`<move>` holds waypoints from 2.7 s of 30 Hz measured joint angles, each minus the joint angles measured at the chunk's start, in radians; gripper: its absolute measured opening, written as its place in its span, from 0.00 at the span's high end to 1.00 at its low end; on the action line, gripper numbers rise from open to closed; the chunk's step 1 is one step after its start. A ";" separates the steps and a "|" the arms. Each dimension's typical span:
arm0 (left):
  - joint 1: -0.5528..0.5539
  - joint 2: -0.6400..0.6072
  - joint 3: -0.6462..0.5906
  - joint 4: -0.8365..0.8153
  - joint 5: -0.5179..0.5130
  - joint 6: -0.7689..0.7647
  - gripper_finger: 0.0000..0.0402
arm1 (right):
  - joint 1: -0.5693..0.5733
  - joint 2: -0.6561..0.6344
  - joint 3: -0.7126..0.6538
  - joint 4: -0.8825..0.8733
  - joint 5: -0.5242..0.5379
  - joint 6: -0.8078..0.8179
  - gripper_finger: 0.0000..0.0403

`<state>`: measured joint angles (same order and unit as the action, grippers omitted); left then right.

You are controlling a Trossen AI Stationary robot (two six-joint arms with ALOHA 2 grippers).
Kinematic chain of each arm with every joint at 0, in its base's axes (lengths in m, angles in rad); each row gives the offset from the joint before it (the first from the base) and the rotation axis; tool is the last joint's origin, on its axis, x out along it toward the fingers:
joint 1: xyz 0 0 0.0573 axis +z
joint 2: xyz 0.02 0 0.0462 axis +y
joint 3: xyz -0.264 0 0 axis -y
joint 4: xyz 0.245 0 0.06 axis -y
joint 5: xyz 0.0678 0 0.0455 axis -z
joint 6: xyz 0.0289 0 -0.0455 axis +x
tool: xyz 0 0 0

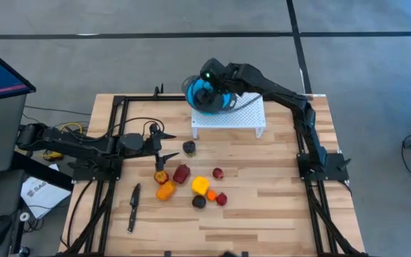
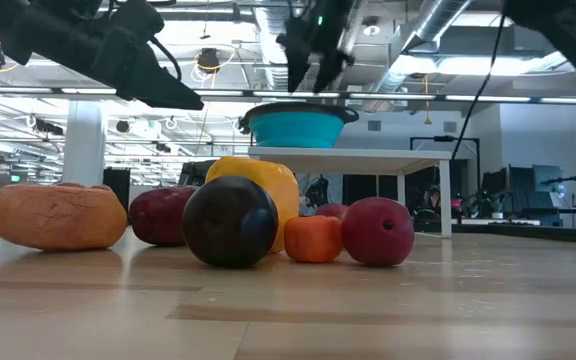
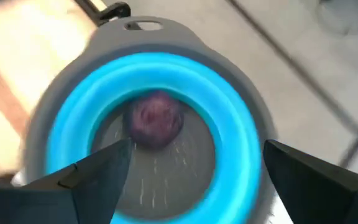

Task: Pick & Place Fruit
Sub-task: Put the top red pomegranate into the blue strainer bowl on the shelf

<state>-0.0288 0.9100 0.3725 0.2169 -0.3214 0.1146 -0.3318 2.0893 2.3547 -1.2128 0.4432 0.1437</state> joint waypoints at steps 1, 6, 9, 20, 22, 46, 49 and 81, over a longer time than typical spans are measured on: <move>0.000 0.000 0.000 0.000 0.000 0.000 0.23 | 0.032 -0.012 0.000 -0.016 0.036 -0.009 0.13; 0.000 0.000 0.000 0.000 0.003 -0.012 0.23 | 0.209 -0.036 0.000 -0.102 0.167 -0.030 0.19; 0.000 0.000 0.000 0.000 0.003 -0.018 0.23 | 0.314 -0.038 -0.025 -0.131 0.197 -0.031 0.22; 0.000 0.000 0.000 0.000 0.002 -0.019 0.23 | 0.583 -0.070 -0.453 -0.088 0.201 0.190 0.24; 0.000 0.000 0.000 0.000 0.003 -0.019 0.23 | 0.620 -0.100 -0.572 -0.071 0.197 0.294 0.24; 0.000 0.000 -0.061 0.028 0.031 -0.124 0.23 | 0.803 -0.104 -1.390 1.155 0.496 0.812 0.24; 0.000 0.000 -0.061 0.035 0.031 -0.124 0.23 | 0.790 -0.082 -1.387 1.158 0.528 0.836 0.24; 0.000 0.000 -0.061 0.038 0.031 -0.126 0.23 | 0.765 -0.115 -1.392 1.170 0.387 0.639 0.52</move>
<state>-0.0292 0.9100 0.3119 0.2546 -0.2905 -0.0116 0.4335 1.9742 0.9629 -0.0425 0.8302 0.7826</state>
